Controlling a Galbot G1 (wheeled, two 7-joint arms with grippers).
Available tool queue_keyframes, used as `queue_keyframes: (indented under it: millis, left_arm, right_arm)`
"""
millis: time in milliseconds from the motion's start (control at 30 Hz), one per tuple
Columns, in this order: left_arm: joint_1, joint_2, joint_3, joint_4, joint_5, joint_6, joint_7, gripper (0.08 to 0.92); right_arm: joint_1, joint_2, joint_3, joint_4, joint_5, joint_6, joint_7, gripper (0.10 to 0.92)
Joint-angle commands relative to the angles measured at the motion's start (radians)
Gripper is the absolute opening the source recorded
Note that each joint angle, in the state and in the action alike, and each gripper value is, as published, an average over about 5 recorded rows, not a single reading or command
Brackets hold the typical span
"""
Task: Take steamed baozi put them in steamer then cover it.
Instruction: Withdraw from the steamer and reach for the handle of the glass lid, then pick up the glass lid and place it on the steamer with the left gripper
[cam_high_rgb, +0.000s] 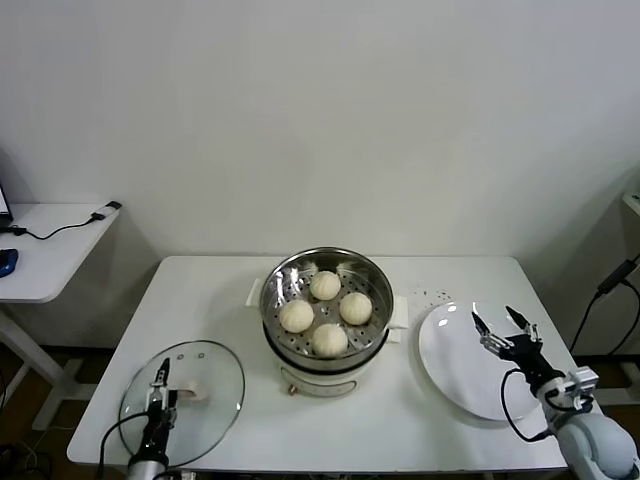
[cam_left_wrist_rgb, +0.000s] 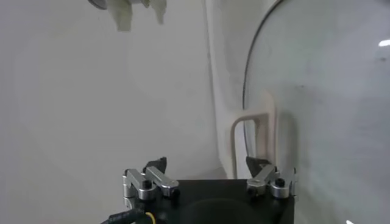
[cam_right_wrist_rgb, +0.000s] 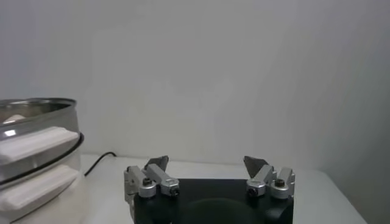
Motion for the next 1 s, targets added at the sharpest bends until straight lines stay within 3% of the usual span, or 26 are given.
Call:
queue_keyframes:
  millis: [33,133,800,1000]
  left_arm:
    - [-0.028,0.004,0.005,0.040,-0.014,0.000,-0.012,0.820]
    - [-0.027,0.007,0.006,0.038,-0.020,-0.005,-0.010,0.777]
    - [-0.017,0.020,0.013,-0.007,-0.077,-0.023,0.008,0.204]
    - [0.038,0.044,0.013,-0.132,-0.140,-0.006,0.025,0.141]
  right_arm:
    - [-0.012,0.014,0.006,-0.012,-0.025,0.013,-0.011,0.823]
    - [-0.014,0.018,0.006,-0.020,-0.033,0.020,-0.015,0.823]
    - [-0.020,0.047,0.017,-0.064,-0.070,0.047,-0.039,0.823]
    - [-0.016,0.046,0.022,-0.074,-0.070,0.050,-0.041,0.823]
